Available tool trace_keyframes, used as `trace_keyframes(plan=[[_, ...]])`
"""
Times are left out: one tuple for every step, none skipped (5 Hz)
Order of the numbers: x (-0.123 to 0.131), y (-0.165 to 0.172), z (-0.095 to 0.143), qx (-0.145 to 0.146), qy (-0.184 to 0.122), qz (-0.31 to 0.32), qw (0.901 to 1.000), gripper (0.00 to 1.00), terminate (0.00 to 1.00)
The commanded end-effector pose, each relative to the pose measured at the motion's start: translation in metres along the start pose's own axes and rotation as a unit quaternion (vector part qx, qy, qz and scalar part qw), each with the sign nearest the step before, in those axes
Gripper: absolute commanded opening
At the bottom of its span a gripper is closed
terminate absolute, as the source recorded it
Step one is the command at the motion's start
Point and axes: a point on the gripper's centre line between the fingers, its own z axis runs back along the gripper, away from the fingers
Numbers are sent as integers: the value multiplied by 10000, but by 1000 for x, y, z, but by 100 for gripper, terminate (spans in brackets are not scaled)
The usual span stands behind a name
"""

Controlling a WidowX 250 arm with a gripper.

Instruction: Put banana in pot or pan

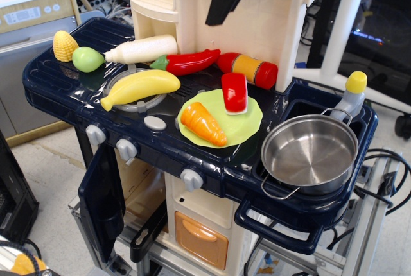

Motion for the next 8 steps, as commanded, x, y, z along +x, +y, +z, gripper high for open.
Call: trace_keyframes(plan=[[26, 46, -34, 136, -629, -882, 9940, 100, 0], [31, 60, -55, 64, -884, -1304, 9875, 100, 0], [36, 69, -86, 75, -1146, -1520, 9817, 100, 0], [44, 85, -112, -67, -1237, -1676, 9780, 100, 0], [52, 84, -128, -280, -1275, -1757, 9758, 100, 0], [51, 78, -143, -473, -1318, -1640, 9765, 100, 0], [48, 75, -153, -613, -1365, -1589, 9759, 100, 0], [47, 76, -163, -700, -1399, -1561, 9753, 100, 0]])
